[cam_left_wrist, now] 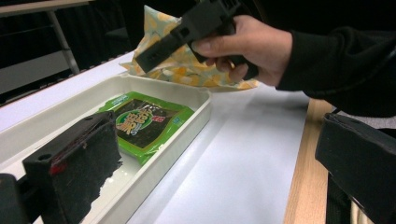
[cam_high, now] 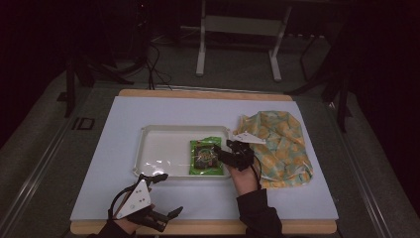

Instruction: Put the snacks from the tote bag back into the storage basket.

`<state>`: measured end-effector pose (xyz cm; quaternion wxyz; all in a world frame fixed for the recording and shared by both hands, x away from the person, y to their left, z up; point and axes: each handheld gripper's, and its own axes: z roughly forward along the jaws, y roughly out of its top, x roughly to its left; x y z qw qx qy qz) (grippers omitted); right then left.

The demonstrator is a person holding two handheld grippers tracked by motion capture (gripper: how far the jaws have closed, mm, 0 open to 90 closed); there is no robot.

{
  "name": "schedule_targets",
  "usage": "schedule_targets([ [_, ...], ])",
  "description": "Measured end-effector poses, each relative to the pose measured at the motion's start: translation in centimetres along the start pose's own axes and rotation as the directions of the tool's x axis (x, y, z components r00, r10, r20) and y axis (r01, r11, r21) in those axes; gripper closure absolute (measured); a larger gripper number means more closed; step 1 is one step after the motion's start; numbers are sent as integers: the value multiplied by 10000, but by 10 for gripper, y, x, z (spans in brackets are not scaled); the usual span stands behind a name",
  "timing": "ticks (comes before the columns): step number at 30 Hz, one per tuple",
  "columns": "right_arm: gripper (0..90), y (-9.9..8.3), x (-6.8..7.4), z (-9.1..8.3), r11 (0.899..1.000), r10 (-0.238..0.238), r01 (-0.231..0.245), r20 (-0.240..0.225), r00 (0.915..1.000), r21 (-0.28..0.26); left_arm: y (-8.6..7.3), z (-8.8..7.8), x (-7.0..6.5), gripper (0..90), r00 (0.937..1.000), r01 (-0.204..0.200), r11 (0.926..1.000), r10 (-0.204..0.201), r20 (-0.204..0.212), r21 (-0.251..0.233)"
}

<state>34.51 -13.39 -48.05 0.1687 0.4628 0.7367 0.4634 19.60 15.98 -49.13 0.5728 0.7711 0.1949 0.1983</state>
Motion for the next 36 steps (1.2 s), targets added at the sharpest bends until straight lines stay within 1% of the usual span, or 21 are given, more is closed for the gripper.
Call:
schedule_targets([
  [1, 417, 0, 0, 0, 10000, 0, 0, 0, 10000, 0, 0, 0, 0, 3, 10000, 0, 10000, 0, 0, 0],
  [2, 398, 6, -1, -2, 9998, -184, 184, -117, 9998, -25, 0, 0, 0, 3, 10000, -2, 10000, 2, -7, -2],
  [4, 371, 12, -1, -3, 9992, -406, 407, -127, 9991, 52, 0, 0, 0, 3, 10000, 13, 10000, -13, -8, 3],
  [7, 360, 17, -2, -5, 9985, -538, 540, -202, 9983, 122, 0, 0, 0, 3, 10000, 23, 10000, -23, -7, 4],
  [9, 313, 24, -3, -7, 9973, -679, 688, -344, 9971, 266, 0, 1, 1, 3, 10000, 33, 10000, -33, 8, 11],
  [10, 313, 24, -3, -7, 9973, -679, 688, -344, 9971, 266, 0, 1, 1, 3, 10000, 33, 10000, -33, 8, 25],
  [12, 243, 28, -4, -9, 9956, -816, 834, -431, 9957, 421, 0, 1, 1, 3, 10000, 21, 10000, -21, 4, 44],
  [13, 243, 28, -4, -9, 9956, -816, 834, -431, 9957, 421, 0, 1, 1, 3, 10000, 21, 10000, -21, 4, 44],
  [15, 187, 30, -5, -10, 9945, -954, 971, -433, 9945, 387, 0, 1, 1, 3, 10000, 34, 10000, -34, 1, 34],
  [16, 152, 33, -8, -13, 9963, -796, 813, -598, 9950, 270, 0, 1, 1, 3, 10000, 31, 10000, -31, -3, 40],
  [18, 149, 35, -9, -14, 9962, -839, 852, -556, 9949, 207, 0, 1, 1, 3, 10000, 38, 10000, -38, 4, 64],
  [19, 148, 38, -11, -16, 9936, -1114, 1118, -225, 9935, 148, 0, 1, 1, 3, 10000, 43, 10000, -43, 9, 63],
  [22, 153, 43, -16, -21, 9924, -1226, 1225, -144, 9924, -67, 0, 1, 1, 4, 10000, 31, 10000, -31, 4, 53],
  [24, 153, 44, -19, -22, 9914, -1310, 1310, -175, 9912, -15, 0, 1, 1, 3, 10000, 38, 10000, -38, -7, 31],
  [26, 153, 46, -24, -24, 9858, -1672, 1674, -142, 9858, 147, 0, 1, 1, 3, 10000, 40, 10000, -40, -6, 42],
  [27, 153, 47, -30, -27, 9845, -1729, 1731, -89, 9849, 286, 0, 1, 1, 3, 10000, 28, 10000, -27, -8, 56],
  [30, 152, 48, -35, -31, 9851, -1696, 1696, -52, 9855, 266, 0, 1, 1, 3, 10000, 45, 10000, -45, -8, 66],
  [31, 153, 49, -41, -38, 9855, -1682, 1681, 60, 9857, 226, 0, 1, 1, 3, 10000, 47, 10000, -47, -13, 67],
  [32, 153, 49, -41, -38, 9855, -1682, 1681, 60, 9857, 226, 0, 1, 1, 3, 10000, 46, 10000, -46, -16, 70],
  [34, 152, 49, -49, -46, 9862, -1651, 1650, 108, 9862, 139, 0, 1, 1, 3, 10000, 47, 10000, -47, -15, 86],
  [36, 152, 49, -52, -48, 9859, -1671, 1669, 171, 9858, 97, 0, 1, 1, 3, 10000, 46, 10000, -46, -25, 85],
])
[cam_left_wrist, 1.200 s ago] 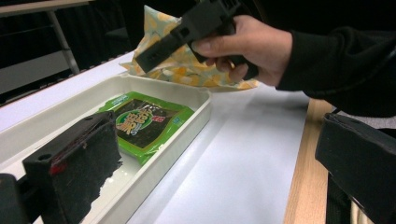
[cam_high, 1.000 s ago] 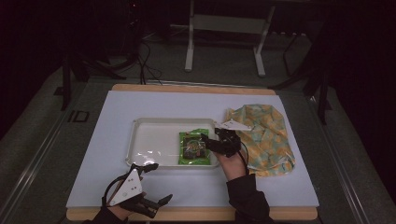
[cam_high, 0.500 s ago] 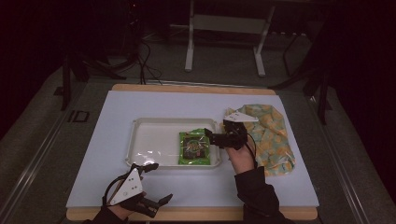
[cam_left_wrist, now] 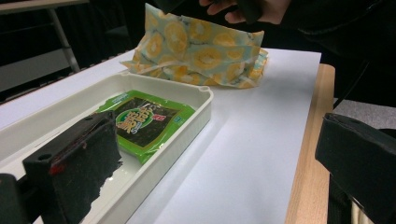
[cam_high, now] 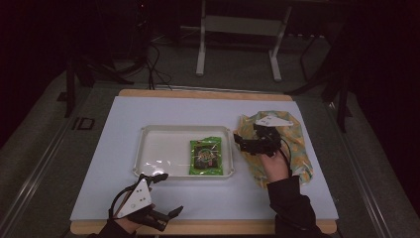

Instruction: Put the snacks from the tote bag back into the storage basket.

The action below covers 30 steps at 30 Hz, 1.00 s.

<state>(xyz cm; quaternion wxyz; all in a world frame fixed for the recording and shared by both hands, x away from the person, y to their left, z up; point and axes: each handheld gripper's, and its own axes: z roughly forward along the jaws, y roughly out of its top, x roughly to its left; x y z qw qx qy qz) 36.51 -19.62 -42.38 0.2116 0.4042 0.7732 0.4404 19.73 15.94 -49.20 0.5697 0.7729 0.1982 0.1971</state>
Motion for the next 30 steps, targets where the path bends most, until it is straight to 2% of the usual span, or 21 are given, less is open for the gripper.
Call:
schedule_targets([
  [7, 152, -10, -22, -27, 9999, -39, 42, 320, 9995, -97, 0, 0, 0, 3, 10000, 20, 10000, -20, -15, -10],
  [9, 152, -11, -24, -29, 9999, -43, 46, 393, 9992, -95, 0, 0, 0, 3, 10000, 21, 10000, -21, -22, -4],
  [10, 152, -16, -27, -34, 9999, -131, 136, 599, 9981, -80, 0, 1, 0, 3, 10000, 23, 10000, -23, -26, -3],
  [12, 152, -18, -30, -36, 9999, -125, 130, 620, 9980, -87, 0, 1, 0, 3, 10000, 24, 10000, -24, -14, 4],
  [14, 152, -26, -34, -41, 10000, 10, -6, 695, 9976, -59, 0, 1, 0, 3, 10000, 23, 10000, -23, -25, -11],
  [30, 150, -58, -48, -65, 9991, 237, -190, 1296, 9913, -378, 0, 1, -1, 3, 10000, 13, 10000, -13, 0, 2],
])
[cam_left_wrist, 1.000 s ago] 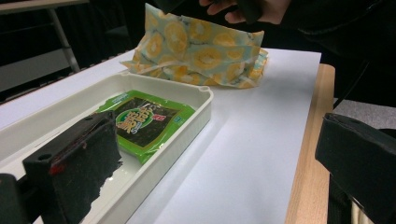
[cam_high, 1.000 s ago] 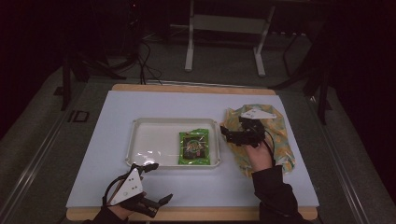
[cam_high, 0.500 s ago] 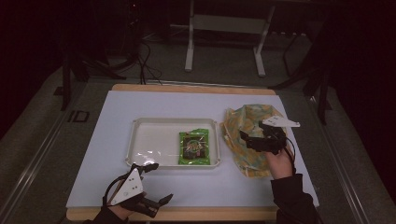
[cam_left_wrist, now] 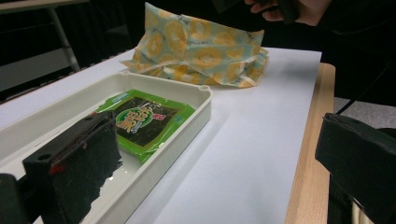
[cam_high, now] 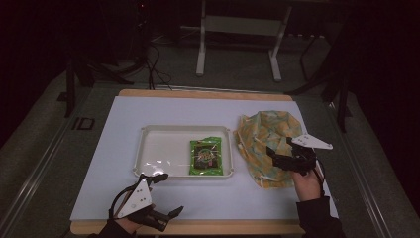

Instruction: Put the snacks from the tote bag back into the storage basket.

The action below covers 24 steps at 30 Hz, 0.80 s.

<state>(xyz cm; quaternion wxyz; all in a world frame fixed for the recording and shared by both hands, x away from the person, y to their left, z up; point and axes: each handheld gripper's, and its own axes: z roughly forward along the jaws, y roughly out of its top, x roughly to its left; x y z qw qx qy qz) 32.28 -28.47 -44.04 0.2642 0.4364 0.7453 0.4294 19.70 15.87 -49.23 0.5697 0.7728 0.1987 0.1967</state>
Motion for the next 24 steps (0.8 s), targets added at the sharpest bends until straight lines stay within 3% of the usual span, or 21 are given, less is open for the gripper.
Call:
schedule_targets([
  [2, 151, -8, -4, -3, 9997, 66, -69, 161, 9998, 219, 0, 0, 0, 3, 10000, -17, 10000, 17, -14, 10],
  [11, 151, -31, -13, -17, 9990, 336, -346, 347, 9988, 280, 0, 0, 0, 3, 10000, -27, 10000, 27, -2, 8],
  [12, 151, -36, -16, -22, 9992, 348, -356, 521, 9980, 161, 0, 0, 0, 3, 10000, -29, 10000, 29, -8, 5],
  [24, 151, -54, -20, -39, 9975, 686, -670, 754, 9948, -243, 0, -1, -1, 3, 10000, -83, 10000, 83, 34, 8],
])
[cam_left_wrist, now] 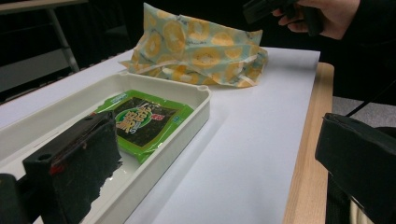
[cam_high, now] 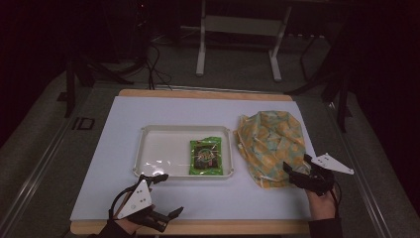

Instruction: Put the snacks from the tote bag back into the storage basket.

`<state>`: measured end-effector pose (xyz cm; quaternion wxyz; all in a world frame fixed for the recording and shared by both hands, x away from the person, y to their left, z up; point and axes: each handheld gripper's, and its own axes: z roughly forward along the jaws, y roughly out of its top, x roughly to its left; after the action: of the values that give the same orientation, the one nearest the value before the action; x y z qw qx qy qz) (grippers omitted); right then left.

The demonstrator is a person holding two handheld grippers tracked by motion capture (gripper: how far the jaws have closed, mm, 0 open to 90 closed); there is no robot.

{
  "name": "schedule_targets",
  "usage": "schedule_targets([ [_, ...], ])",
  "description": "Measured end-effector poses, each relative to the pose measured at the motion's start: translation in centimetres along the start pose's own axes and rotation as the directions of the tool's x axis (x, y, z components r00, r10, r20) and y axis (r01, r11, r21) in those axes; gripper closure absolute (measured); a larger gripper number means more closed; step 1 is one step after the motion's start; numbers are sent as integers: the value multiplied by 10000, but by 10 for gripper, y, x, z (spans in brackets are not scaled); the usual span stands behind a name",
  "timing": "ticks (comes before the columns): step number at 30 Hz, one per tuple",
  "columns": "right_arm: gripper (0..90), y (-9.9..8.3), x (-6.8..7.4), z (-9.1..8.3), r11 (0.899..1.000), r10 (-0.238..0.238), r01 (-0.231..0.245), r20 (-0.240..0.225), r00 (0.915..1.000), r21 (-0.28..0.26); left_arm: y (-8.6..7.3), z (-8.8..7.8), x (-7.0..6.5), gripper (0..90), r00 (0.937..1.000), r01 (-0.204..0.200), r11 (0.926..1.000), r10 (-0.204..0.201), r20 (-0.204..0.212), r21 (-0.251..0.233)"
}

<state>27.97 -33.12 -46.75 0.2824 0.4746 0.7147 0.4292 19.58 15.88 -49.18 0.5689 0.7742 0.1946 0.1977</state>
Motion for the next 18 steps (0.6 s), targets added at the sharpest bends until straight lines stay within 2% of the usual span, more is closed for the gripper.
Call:
schedule_targets([
  [4, 150, -4, 0, -7, 9992, 195, -197, -41, 9998, -342, 0, 0, 0, 3, 10000, -9, 10000, 9, 38, 13],
  [8, 149, -6, 1, -6, 9988, 3, 6, 197, 9998, -489, 0, 1, -1, 3, 10000, 6, 10000, -6, 67, 7],
  [11, 148, -6, 0, -5, 9987, 27, -23, 74, 10000, -512, 1, 1, -1, 3, 10000, 10, 10000, -10, 91, -34],
  [18, 149, -5, -1, -4, 9977, -155, 167, 187, 9997, -659, 1, 0, -1, 3, 9999, -20, 10000, 20, 105, -7],
])
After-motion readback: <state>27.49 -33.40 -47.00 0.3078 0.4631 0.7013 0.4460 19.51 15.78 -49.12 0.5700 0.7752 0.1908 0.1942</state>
